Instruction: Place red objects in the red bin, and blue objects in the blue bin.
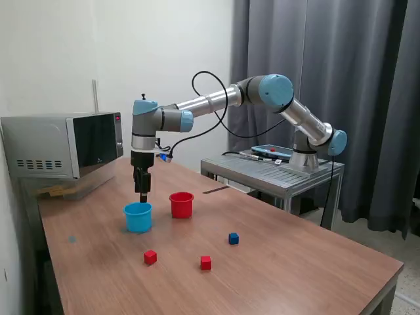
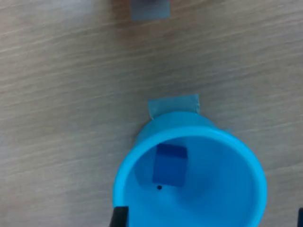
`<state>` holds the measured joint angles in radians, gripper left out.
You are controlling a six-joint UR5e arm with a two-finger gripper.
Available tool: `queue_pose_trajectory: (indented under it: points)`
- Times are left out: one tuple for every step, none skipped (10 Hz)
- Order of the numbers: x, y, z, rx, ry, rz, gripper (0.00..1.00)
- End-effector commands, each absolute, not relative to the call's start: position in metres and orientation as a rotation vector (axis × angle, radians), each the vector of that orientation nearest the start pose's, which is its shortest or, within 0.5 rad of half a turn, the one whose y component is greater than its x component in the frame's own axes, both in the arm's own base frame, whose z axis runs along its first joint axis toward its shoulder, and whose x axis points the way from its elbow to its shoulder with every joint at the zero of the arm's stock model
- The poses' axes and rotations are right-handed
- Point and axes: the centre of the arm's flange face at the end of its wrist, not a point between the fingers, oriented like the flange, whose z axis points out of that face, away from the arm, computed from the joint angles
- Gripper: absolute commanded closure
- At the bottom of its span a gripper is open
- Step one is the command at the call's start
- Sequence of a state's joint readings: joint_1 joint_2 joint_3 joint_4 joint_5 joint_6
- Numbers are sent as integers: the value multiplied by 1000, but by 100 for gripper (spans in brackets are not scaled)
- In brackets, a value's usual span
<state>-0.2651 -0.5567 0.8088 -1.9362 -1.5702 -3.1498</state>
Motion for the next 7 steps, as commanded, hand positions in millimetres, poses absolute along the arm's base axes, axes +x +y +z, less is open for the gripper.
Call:
queue_pose_trajectory:
  points:
    - [-855, 89, 206, -1966, 2531, 144, 0]
    - [-855, 85, 209, -1972, 2527, 144, 0]
    - [-852, 83, 220, -1975, 2531, 152, 0]
    - [-849, 82, 223, -1973, 2531, 148, 0]
    - [-845, 80, 229, -1974, 2530, 148, 0]
    - [-841, 78, 236, -1966, 2539, 148, 0]
    - [-838, 78, 247, -1951, 2560, 161, 0]
